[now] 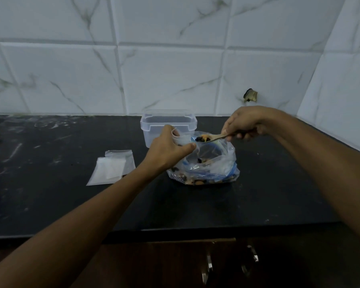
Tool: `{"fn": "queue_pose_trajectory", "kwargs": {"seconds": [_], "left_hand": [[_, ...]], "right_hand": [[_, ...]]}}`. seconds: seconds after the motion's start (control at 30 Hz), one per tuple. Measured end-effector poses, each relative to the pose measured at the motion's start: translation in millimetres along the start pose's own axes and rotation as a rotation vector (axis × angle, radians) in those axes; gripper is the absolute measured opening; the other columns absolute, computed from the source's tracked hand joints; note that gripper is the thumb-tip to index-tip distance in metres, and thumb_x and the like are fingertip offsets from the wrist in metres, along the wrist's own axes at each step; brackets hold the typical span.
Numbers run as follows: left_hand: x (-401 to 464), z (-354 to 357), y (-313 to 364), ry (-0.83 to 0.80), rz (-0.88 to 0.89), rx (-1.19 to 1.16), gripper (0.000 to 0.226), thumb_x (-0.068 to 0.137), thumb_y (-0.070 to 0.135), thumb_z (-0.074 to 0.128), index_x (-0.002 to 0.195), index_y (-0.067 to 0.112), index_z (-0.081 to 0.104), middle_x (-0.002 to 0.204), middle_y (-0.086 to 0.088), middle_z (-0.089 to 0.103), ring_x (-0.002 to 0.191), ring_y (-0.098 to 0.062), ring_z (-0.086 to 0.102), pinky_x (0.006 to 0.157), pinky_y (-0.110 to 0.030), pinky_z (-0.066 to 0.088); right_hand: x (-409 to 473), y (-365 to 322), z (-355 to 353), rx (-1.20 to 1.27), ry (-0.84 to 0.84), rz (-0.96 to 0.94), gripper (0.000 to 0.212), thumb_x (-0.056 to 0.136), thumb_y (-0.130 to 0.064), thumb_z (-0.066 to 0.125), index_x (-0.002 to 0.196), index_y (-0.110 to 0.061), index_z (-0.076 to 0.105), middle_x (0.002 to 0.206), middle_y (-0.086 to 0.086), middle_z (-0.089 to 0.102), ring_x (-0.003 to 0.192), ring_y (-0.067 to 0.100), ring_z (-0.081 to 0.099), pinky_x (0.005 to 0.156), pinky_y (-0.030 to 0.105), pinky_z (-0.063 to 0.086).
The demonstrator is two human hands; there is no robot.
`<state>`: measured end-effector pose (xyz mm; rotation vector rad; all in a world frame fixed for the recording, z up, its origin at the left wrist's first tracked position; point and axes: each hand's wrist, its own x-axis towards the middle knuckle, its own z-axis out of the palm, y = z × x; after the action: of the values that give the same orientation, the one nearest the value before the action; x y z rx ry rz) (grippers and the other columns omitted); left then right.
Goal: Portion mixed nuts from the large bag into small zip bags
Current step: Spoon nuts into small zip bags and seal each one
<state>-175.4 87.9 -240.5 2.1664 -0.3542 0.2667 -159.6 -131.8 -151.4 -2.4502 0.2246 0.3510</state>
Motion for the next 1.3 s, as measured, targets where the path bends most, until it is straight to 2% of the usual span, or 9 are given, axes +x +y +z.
{"fn": "queue_pose_trajectory", "kwargs": {"seconds": [0.23, 0.37, 0.53, 0.67, 0.77, 0.9, 1.0, 1.13, 1.3], "left_hand": [[-0.3, 7.7, 8.3, -0.001, -0.003, 0.112, 0.050, 0.078, 0.045, 0.073, 0.108, 0.017, 0.044, 0.084, 0.009, 0.055, 0.082, -0.018, 0.063, 0.075, -0.046, 0.058], [-0.5, 9.8, 11.0, 0.000, -0.012, 0.099, 0.048, 0.078, 0.044, 0.073, 0.108, 0.018, 0.045, 0.084, 0.005, 0.059, 0.081, -0.019, 0.063, 0.072, -0.046, 0.058], [-0.5, 8.7, 7.7, 0.023, -0.042, 0.000, 0.049, 0.079, 0.042, 0.074, 0.109, 0.016, 0.046, 0.093, 0.006, 0.062, 0.086, -0.016, 0.062, 0.077, -0.040, 0.056], [3.6, 5.8, 4.9, 0.048, -0.047, -0.125, 0.054, 0.072, 0.052, 0.073, 0.109, 0.018, 0.053, 0.093, 0.005, 0.068, 0.087, -0.012, 0.066, 0.076, -0.040, 0.057], [6.1, 6.0, 2.4, 0.065, -0.041, -0.156, 0.056, 0.070, 0.056, 0.071, 0.106, 0.016, 0.055, 0.087, 0.005, 0.067, 0.084, -0.014, 0.067, 0.070, -0.039, 0.058], [2.8, 7.0, 0.3, 0.098, -0.064, -0.189, 0.048, 0.081, 0.042, 0.073, 0.108, 0.016, 0.044, 0.090, 0.006, 0.059, 0.081, -0.005, 0.058, 0.063, -0.022, 0.044], [0.4, 4.5, 0.6, 0.120, -0.032, -0.208, 0.048, 0.083, 0.040, 0.073, 0.110, 0.014, 0.043, 0.087, 0.007, 0.057, 0.077, -0.003, 0.056, 0.058, -0.018, 0.043], [-1.9, -1.2, 0.8, 0.144, -0.012, -0.222, 0.046, 0.084, 0.041, 0.072, 0.109, 0.015, 0.044, 0.088, 0.005, 0.058, 0.077, -0.006, 0.058, 0.059, -0.018, 0.044], [-3.8, -6.0, 7.5, 0.196, 0.030, -0.227, 0.041, 0.085, 0.036, 0.072, 0.105, 0.017, 0.042, 0.087, 0.007, 0.057, 0.076, -0.005, 0.056, 0.058, -0.013, 0.041]], "right_hand": [[-24.1, -25.8, -10.7, 0.003, 0.071, -0.141, 0.012, 0.093, -0.008, 0.058, 0.090, -0.007, 0.070, 0.071, 0.005, 0.067, 0.051, 0.008, 0.045, 0.037, 0.016, 0.034], [-37.2, -48.4, 11.3, -0.289, 0.146, -0.301, 0.012, 0.087, -0.007, 0.061, 0.087, -0.006, 0.074, 0.068, 0.003, 0.067, 0.050, 0.010, 0.048, 0.043, 0.020, 0.036], [-55.4, -66.1, 49.0, -0.780, 0.496, -0.556, 0.011, 0.086, -0.007, 0.059, 0.088, -0.014, 0.067, 0.078, 0.004, 0.059, 0.071, 0.021, 0.056, 0.058, 0.028, 0.036], [-69.8, -65.8, 68.6, -1.214, 0.721, -0.935, 0.015, 0.080, 0.002, 0.059, 0.071, -0.008, 0.052, 0.069, 0.006, 0.047, 0.066, 0.021, 0.038, 0.055, 0.030, 0.031], [-72.6, -57.9, 69.4, -1.137, 0.835, -1.101, 0.022, 0.070, 0.002, 0.050, 0.050, -0.006, 0.055, 0.051, 0.007, 0.049, 0.051, 0.021, 0.033, 0.048, 0.023, 0.024], [-75.6, -56.6, 57.5, -1.025, 0.798, -0.865, 0.012, 0.085, -0.004, 0.053, 0.077, 0.001, 0.061, 0.072, 0.014, 0.056, 0.074, 0.036, 0.058, 0.055, 0.032, 0.030], [-59.6, -42.3, 39.1, -0.817, 0.782, -0.571, 0.005, 0.086, -0.007, 0.055, 0.082, -0.006, 0.059, 0.069, 0.006, 0.045, 0.074, 0.031, 0.056, 0.062, 0.033, 0.036], [-30.8, -12.5, 42.2, -0.675, 0.482, -0.265, 0.016, 0.084, -0.011, 0.058, 0.100, -0.011, 0.064, 0.088, 0.008, 0.060, 0.080, 0.027, 0.058, 0.065, 0.033, 0.043], [-10.7, 11.5, 68.6, -0.663, 0.409, -0.168, 0.024, 0.088, -0.023, 0.060, 0.110, -0.014, 0.062, 0.104, 0.011, 0.063, 0.079, 0.026, 0.054, 0.066, 0.033, 0.045]]}}
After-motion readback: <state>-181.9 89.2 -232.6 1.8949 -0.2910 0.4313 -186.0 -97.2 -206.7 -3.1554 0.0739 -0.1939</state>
